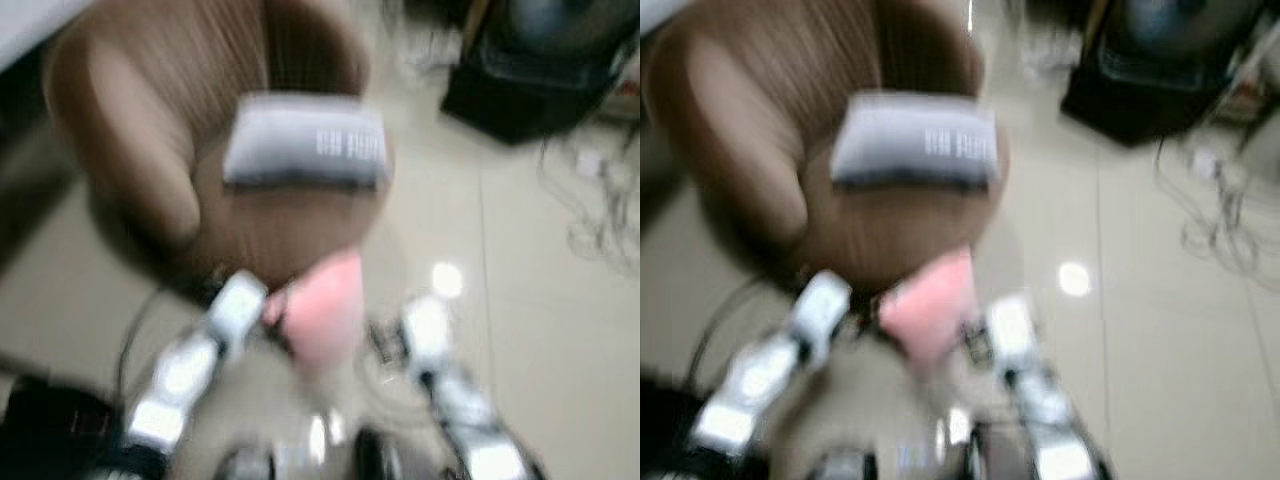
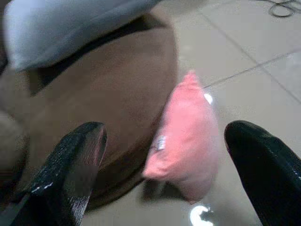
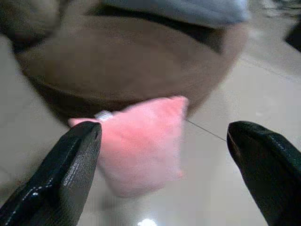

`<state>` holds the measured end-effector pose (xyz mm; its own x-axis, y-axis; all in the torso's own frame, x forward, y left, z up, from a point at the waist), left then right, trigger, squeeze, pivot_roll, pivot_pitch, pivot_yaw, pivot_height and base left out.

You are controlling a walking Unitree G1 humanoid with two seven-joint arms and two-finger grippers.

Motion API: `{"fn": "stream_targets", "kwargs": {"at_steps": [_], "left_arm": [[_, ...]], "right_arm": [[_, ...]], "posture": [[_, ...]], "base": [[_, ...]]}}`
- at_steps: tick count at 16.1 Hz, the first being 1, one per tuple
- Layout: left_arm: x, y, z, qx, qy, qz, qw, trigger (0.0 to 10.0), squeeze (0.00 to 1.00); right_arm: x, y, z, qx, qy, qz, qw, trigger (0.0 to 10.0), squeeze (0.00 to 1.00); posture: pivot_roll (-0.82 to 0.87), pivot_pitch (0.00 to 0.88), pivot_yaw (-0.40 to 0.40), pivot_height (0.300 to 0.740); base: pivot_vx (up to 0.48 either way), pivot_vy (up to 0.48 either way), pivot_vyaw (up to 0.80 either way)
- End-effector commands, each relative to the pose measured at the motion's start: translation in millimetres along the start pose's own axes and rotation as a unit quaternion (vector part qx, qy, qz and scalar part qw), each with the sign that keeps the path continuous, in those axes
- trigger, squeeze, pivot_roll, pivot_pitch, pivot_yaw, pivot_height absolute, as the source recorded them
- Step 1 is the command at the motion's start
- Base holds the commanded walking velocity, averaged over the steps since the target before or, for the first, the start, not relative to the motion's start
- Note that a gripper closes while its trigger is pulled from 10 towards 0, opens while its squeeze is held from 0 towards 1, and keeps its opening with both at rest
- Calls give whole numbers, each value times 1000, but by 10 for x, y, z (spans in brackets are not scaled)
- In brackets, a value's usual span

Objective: Move the pillow to the sofa from floor

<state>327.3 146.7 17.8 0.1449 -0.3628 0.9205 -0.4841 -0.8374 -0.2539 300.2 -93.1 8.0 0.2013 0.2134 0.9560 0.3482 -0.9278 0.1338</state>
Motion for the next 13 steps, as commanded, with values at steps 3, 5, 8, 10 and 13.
{"fn": "stream_targets", "kwargs": {"at_steps": [3,5,8,10,13], "left_arm": [[55,166,31,-30,14,-10,999,10000,0],[26,175,33,-30,7,7,1000,10000,0],[51,170,37,-31,12,-16,999,10000,0],[42,202,46,-38,7,-14,999,10000,0],[67,195,42,-34,14,11,999,10000,0]], "right_arm": [[-27,141,-13,-15,-3,-9,1000,10000,90],[-21,136,-3,-12,-2,-11,1000,10000,82],[-15,137,2,-10,-1,-13,1000,10000,90],[-14,140,-7,-10,-1,-13,1000,10000,90],[-16,140,-4,-11,-1,-13,1000,10000,94]], "posture": [[79,219,-23,740],[80,217,-24,740],[82,212,-25,740],[81,211,-25,740],[81,215,-22,740]], "base": [[409,123,0],[0,0,0],[0,154,0],[0,472,0],[0,0,0]]}}
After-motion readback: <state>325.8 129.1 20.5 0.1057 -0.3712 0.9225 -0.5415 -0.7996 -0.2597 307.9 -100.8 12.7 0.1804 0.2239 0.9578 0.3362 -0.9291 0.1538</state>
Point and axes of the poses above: a point about 5 cm out from each wrist's last joint towards the gripper, its own z axis pointing out of the wrist towards the gripper, its own x axis along the axis of the wrist's last joint, y = z × x, the point moved 6 cm from there along z, pointing out of the wrist towards the gripper, and after that the axes turned 3 degrees about -z, right-handed, at the moved point
